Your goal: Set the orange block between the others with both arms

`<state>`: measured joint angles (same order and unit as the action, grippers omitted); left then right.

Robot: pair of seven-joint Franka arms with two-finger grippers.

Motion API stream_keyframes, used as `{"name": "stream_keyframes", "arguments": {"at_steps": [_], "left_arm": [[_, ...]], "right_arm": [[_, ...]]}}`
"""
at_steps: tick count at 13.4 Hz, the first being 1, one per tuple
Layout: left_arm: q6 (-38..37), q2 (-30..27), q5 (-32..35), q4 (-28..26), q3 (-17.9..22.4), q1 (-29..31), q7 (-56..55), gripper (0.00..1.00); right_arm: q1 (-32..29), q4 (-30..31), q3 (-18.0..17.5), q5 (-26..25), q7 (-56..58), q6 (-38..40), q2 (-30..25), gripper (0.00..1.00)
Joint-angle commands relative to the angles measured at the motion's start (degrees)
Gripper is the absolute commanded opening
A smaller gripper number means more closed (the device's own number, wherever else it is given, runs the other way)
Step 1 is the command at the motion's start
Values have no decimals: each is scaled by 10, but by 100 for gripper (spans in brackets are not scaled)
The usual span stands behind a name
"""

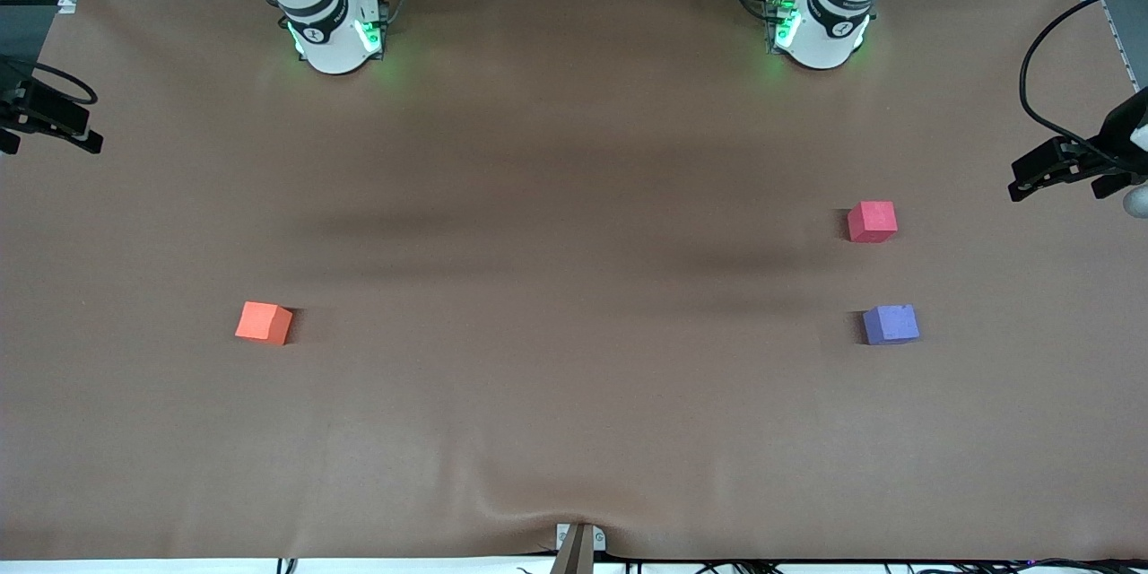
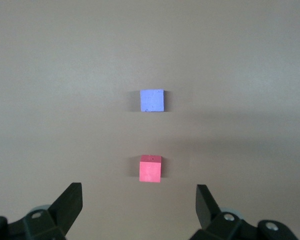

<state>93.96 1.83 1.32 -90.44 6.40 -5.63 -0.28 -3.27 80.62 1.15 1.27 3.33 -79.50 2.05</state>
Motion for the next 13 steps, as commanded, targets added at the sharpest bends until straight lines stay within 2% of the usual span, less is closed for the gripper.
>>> {"name": "stream_keyframes", "arguments": {"at_steps": [1, 13], "left_arm": [[-15, 3, 4, 9, -4, 0, -10, 100], [-16, 19, -6, 9, -3, -8, -14, 100]], "right_arm": [[-1, -10, -2, -9, 0, 4, 2, 100], [-1, -10, -4, -9, 0, 4, 2, 100]]}}
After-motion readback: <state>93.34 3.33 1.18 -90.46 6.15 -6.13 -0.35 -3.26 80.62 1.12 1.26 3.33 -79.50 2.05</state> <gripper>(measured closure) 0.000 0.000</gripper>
